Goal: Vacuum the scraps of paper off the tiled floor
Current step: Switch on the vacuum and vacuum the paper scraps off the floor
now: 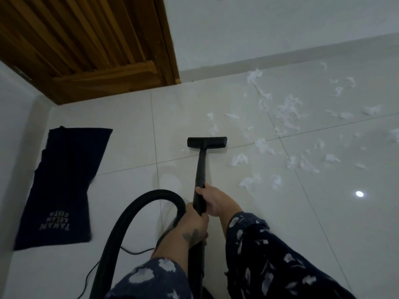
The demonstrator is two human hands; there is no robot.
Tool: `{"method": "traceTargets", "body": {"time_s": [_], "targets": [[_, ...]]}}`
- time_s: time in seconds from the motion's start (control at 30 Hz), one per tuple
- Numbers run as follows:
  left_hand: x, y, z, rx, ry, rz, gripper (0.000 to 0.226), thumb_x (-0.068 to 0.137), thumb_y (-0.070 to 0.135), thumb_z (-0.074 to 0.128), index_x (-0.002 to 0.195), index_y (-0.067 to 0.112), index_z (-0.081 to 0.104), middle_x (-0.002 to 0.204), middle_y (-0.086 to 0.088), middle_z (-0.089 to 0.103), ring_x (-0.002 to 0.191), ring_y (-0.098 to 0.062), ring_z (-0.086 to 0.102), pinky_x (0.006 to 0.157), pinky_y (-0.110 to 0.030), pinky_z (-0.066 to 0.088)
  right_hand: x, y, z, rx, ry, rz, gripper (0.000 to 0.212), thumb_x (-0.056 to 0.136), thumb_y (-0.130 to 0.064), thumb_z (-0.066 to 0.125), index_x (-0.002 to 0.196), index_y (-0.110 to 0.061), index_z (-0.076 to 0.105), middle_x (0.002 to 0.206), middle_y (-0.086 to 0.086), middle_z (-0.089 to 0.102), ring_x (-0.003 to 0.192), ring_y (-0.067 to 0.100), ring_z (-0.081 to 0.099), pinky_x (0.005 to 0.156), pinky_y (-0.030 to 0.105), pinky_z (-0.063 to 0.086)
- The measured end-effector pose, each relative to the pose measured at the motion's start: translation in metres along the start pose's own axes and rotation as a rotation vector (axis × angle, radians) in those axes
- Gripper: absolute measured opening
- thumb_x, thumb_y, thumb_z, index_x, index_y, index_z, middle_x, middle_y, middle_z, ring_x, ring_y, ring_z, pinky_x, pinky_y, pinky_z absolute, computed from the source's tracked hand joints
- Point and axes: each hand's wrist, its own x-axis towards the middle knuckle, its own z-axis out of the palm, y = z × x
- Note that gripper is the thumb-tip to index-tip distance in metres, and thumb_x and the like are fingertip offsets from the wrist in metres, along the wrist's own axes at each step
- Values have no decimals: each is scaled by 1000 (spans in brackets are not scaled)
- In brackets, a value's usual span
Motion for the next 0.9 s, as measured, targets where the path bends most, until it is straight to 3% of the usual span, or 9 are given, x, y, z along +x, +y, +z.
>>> {"method": "traceTargets", "body": {"time_s": [0.2,0.33,0.43,0.57,0.6,0.7,0.8,0.9], "targets": [[25,-23,1,-2,-43,-19,45,103,11,36,147,13,28,83,-3,53,64,-12,52,44,-17,38,23,18,1,-36,-23,20,51,102,-18,42,150,-19,22,142,10,44,121,29,48,92,35,44],[41,-21,5,12,-79,-4,56,101,11,34,155,22,22,96,-7,60,72,-16,59,53,-22,45,36,19,-5,-85,-9,15,45,103,-19,38,146,-18,28,129,12,48,105,27,51,84,35,45],[54,-12,7,20,-130,21,73,96,2,35,158,28,10,112,-9,63,78,-19,62,55,-23,48,50,8,-9,-226,41,-3,49,104,-23,32,150,-20,17,120,12,47,86,23,52,72,35,46],[72,4,15,-53,-201,24,85,94,1,39,158,36,-4,130,-9,59,81,-21,64,66,-31,56,67,-14,-22,-385,96,-40,57,104,-27,30,153,-21,2,127,12,45,90,25,50,83,36,44],[76,6,19,-83,-200,28,86,95,2,42,158,36,-5,132,-7,57,77,-15,62,66,-29,56,70,-20,-24,-419,107,-41,56,104,-26,30,153,-21,3,130,14,45,92,25,49,86,38,44],[98,12,32,-172,-176,80,88,97,6,53,159,32,-5,134,5,45,72,13,51,53,-6,49,79,-41,-32,-498,144,-42,53,104,-23,30,152,-17,8,138,19,44,107,29,50,98,40,43],[119,33,43,-232,-130,134,76,101,5,48,159,21,1,134,9,45,62,36,45,54,7,39,89,-67,-41,-568,157,-46,55,104,-21,30,153,-16,7,141,19,42,122,33,48,102,40,40],[122,61,40,-313,-125,136,67,103,1,41,158,21,7,106,20,47,54,30,51,50,3,42,99,-92,-48,-566,154,-70,57,102,-18,33,152,-16,7,145,20,39,128,35,45,105,41,38]]}}
